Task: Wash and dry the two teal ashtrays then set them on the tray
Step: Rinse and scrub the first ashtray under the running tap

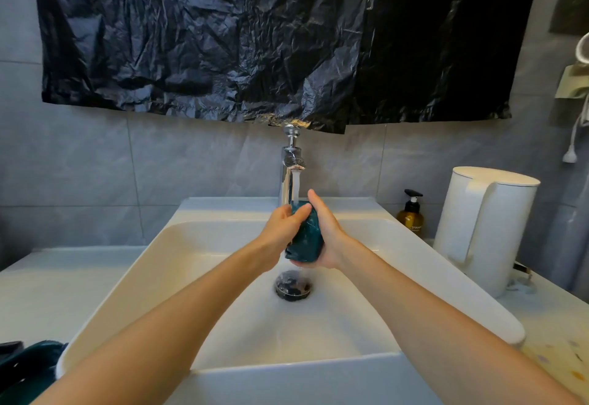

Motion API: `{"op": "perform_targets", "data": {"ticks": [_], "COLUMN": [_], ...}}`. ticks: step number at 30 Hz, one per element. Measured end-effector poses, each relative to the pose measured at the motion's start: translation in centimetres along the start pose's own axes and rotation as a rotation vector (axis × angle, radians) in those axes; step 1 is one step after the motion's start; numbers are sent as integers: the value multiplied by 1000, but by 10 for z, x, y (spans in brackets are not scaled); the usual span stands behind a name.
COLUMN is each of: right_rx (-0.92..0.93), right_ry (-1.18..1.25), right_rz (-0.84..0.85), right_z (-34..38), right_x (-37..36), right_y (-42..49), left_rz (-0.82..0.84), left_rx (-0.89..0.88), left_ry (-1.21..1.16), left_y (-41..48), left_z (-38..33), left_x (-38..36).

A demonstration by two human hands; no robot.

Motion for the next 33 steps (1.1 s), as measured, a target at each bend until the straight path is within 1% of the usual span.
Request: {"op": "perform_targets", "data": {"ticks": [2, 4, 6, 8, 10, 13, 15, 16, 18, 20, 21, 23, 25, 27, 29, 30, 32, 33], "right_rx": [44, 144, 249, 285, 282, 194, 159, 155, 172, 250, 284, 354, 383, 281, 151, 119, 109, 99], "right_ry": [47, -11, -126, -138, -74, 54, 32, 19, 11, -41, -73, -110, -137, -42, 56, 59, 50, 56], "right_rz": [-43, -37, -55, -54, -55, -79, -103, -118, -109, -54, -46, -46, -50, -71, -98, -102, -87, -89], "right_z": [1, 1, -1, 1, 7, 11, 9, 7, 3, 3, 3, 5, 8, 6, 7, 9, 11, 9], "right_x": [-2, -15, -19, -20, -23, -12, -9, -9, -15, -24, -27, -30, -28, -20, -11, -6, -5, -7], "right_y": [4, 8, 26, 28, 9, 3, 3, 3, 9, 16, 20, 14, 11, 12, 9, 8, 5, 4], "left_rz": [-114, -184, -210, -197, -190, -229, -210, -203, -204, -204, -199, -181, -189, -239, -298, -295, -272, -274], "left_rx": [12, 48, 100, 100, 34, -182, -252, -249, -171, -66, -34, -3, -19, -118, -293, -356, -367, -319], "left_ry": [-37, -94, -107, -90, -52, 151, 213, 208, 136, 16, -1, 28, 44, 100, 259, 312, 343, 332], "left_y": [-2, -1, 0, 4, 5, -2, -4, -4, -1, 3, 5, 5, 7, 2, -7, -8, -6, -1], "left_z": [-3, -5, -6, -7, -9, -7, -5, -6, -8, -8, -9, -8, -6, -4, -9, -10, -9, -7], "left_x": [-1, 0, 6, 9, 8, 2, 0, 1, 6, 11, 14, 17, 16, 13, 9, 7, 3, 3]}}
Point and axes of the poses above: each hand's wrist, its own y-axis towards the middle knuckle, its own x-axis out of the back of the hand, z = x × y, the point moved 6 cm from there along y, towards the middle knuckle, and after that the axes turned 12 degrees about y, right-handed, at the moved point
